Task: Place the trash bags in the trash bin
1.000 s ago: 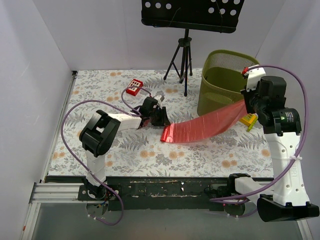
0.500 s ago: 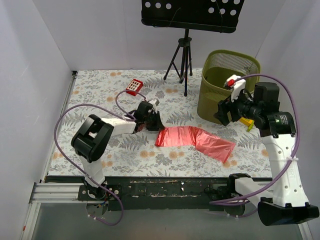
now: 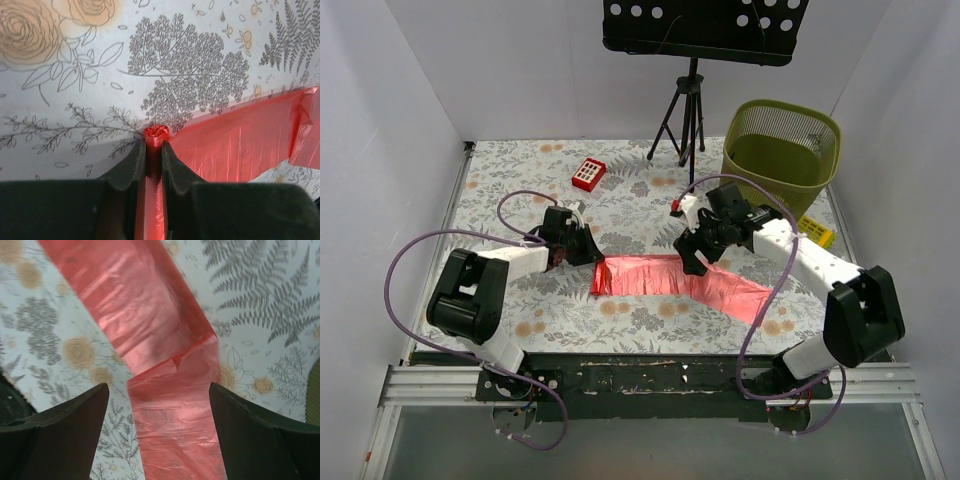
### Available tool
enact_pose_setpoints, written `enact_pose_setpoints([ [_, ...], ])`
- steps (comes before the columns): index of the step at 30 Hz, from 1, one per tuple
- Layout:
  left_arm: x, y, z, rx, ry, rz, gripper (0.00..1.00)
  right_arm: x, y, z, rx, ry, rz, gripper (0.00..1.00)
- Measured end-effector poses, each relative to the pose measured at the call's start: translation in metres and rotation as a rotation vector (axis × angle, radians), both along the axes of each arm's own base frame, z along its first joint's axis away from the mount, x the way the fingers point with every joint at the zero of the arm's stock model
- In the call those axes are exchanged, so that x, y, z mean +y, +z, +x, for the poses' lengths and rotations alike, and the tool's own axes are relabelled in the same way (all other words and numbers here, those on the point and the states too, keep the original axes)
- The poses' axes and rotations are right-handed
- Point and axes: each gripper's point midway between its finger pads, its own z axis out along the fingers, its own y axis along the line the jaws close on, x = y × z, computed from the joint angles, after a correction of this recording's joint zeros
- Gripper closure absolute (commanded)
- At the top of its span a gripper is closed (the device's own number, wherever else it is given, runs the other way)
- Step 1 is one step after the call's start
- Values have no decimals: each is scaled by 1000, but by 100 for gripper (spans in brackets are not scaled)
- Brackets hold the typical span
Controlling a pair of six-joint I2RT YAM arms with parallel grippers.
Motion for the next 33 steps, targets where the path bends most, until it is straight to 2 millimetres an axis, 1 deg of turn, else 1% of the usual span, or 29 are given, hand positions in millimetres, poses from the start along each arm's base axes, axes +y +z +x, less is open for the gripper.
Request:
enact_pose_setpoints([
  [2, 3, 0, -5, -4, -4, 4, 100, -7, -24, 8, 13, -59, -52, 10],
  [4, 5, 0, -10, -8, -8, 6, 100, -17, -42, 10, 24, -104, -103, 10],
  [6, 6, 0, -14, -10, -10, 6, 100, -21, -51, 14, 23, -130, -129, 10],
  [9, 7, 0, -17, -7, -11, 5, 100, -16, -59, 23, 17, -135, -122, 10],
  [12, 9, 0, -16, -5, -8, 2, 100, -11, -74, 26, 42, -129, -123, 12],
  [14, 10, 0, -16, -2, -2, -1, 100, -10, -86, 26, 69, -130, -136, 16],
  [16, 10, 0, -15, 1, 4, -4, 100, -11, -97, 26, 94, -134, -151, 26],
  [17, 11, 0, -16, 4, 8, -6, 98, -11, -100, 29, 97, -135, -156, 32],
  [18, 11, 0, -15, 7, 12, -7, 91, -9, -99, 33, 91, -135, -145, 40],
  [19, 12, 0, -15, 11, 17, -11, 79, -8, -100, 36, 89, -135, -140, 48],
  [20, 13, 0, -15, 15, 24, -15, 68, -8, -101, 37, 96, -138, -136, 59],
  [22, 14, -1, -15, 21, 35, -16, 57, -8, -102, 39, 101, -134, -122, 80],
  [23, 14, 0, -14, 24, 39, -29, 52, -8, -102, 38, 110, -128, -117, 95],
  [24, 14, 2, -13, 22, 47, -42, 47, -8, -103, 36, 123, -126, -111, 99],
  [26, 13, 5, -11, 21, 54, -61, 41, -7, -103, 32, 138, -112, -104, 99],
  [29, 18, 9, -9, 24, 89, -84, 39, -5, -97, 27, 166, -105, -94, 99],
  [31, 23, 10, -9, 29, 114, -105, 41, -1, -84, 26, 171, -98, -70, 99],
  [32, 25, 10, -11, 32, 121, -117, 42, 1, -75, 27, 164, -95, -52, 99],
  [33, 25, 10, -14, 34, 123, -132, 43, 5, -60, 27, 154, -91, -25, 99],
])
